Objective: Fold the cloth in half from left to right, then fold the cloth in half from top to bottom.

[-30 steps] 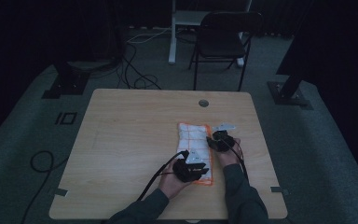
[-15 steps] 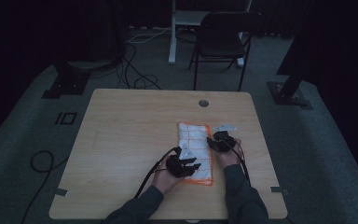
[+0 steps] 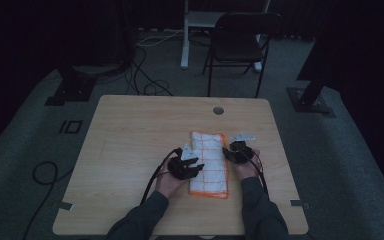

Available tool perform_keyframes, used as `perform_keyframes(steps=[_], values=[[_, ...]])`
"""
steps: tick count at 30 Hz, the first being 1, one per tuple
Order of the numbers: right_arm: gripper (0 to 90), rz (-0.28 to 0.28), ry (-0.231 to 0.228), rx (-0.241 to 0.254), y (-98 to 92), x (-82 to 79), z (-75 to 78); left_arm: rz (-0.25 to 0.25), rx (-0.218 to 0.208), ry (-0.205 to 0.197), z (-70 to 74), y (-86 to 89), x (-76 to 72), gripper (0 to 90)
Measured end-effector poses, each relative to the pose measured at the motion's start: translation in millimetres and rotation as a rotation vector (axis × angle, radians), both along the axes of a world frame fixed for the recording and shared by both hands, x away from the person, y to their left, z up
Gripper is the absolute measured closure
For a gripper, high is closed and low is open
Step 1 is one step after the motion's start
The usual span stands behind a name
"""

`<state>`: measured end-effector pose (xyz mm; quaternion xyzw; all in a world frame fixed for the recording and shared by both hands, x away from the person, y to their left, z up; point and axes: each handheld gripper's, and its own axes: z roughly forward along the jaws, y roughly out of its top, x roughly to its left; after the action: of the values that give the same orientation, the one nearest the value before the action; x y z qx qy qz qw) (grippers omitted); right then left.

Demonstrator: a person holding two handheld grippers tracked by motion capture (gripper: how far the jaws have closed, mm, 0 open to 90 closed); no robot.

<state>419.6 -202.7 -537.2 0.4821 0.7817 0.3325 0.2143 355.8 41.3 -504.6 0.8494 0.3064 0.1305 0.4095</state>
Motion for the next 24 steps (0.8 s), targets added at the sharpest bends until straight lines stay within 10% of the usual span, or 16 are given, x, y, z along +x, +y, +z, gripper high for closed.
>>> perform_keyframes(steps=[24], values=[[62.0, -0.005, 0.002, 0.012, -1.6, 2.2, 1.1, 0.157, -0.046, 0.066, -16.5, 23.2, 52.8, 60.9]])
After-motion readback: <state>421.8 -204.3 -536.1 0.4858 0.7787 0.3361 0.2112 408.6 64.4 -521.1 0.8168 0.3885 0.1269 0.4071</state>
